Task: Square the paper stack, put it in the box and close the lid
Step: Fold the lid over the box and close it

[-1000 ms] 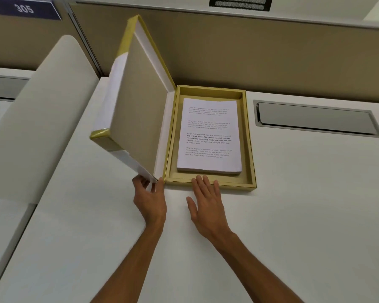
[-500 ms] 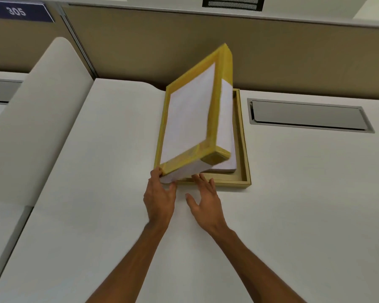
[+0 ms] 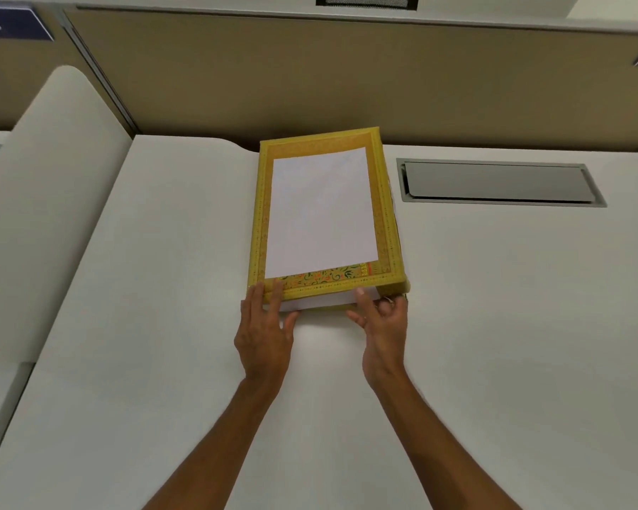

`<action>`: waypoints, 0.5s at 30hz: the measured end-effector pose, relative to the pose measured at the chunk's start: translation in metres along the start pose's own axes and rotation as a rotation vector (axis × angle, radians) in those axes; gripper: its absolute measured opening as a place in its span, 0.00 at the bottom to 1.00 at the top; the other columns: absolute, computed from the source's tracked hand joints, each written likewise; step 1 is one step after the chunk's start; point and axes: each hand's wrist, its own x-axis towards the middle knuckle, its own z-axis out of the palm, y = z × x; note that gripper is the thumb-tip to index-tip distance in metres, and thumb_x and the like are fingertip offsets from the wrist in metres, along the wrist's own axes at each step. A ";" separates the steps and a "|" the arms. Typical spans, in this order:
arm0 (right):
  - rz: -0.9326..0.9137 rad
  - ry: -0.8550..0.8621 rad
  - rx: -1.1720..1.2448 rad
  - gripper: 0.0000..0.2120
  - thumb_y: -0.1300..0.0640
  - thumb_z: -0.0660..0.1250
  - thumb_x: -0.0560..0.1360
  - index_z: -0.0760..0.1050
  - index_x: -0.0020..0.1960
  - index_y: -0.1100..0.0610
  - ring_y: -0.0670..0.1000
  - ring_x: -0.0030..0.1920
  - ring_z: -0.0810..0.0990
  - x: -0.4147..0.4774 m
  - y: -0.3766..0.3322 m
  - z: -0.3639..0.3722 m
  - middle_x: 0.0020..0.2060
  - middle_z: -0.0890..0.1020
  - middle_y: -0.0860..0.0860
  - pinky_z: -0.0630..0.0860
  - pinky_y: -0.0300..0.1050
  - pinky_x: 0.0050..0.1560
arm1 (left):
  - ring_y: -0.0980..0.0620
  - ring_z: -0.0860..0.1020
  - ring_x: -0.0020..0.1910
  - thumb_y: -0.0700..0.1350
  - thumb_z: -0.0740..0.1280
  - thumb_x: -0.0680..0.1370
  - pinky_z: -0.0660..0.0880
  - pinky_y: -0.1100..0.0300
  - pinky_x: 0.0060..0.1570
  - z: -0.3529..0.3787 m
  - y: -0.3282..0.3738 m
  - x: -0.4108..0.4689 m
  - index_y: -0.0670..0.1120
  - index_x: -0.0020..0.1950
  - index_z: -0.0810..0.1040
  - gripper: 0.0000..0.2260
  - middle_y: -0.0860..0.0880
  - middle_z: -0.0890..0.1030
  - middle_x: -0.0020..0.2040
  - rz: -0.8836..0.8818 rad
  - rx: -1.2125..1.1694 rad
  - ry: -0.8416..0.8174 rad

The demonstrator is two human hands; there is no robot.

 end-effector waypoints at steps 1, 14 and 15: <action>0.020 0.060 -0.017 0.22 0.58 0.72 0.75 0.68 0.65 0.60 0.51 0.53 0.84 0.003 0.000 -0.003 0.56 0.83 0.56 0.82 0.58 0.53 | 0.40 0.74 0.68 0.51 0.75 0.72 0.82 0.42 0.47 0.002 0.002 -0.001 0.49 0.72 0.74 0.29 0.42 0.74 0.71 0.002 0.010 0.002; 0.063 0.345 -0.322 0.16 0.54 0.71 0.75 0.69 0.60 0.53 0.53 0.32 0.85 0.023 -0.001 -0.024 0.37 0.84 0.56 0.84 0.49 0.38 | 0.36 0.68 0.72 0.46 0.75 0.73 0.70 0.39 0.66 0.022 -0.002 -0.008 0.43 0.71 0.74 0.27 0.36 0.71 0.72 0.110 0.052 0.113; 0.052 0.345 -0.360 0.15 0.53 0.70 0.76 0.70 0.59 0.53 0.53 0.32 0.85 0.024 -0.001 -0.025 0.37 0.84 0.55 0.84 0.48 0.37 | 0.36 0.68 0.72 0.46 0.75 0.73 0.70 0.40 0.66 0.022 -0.001 -0.009 0.43 0.71 0.74 0.27 0.36 0.71 0.72 0.111 0.057 0.112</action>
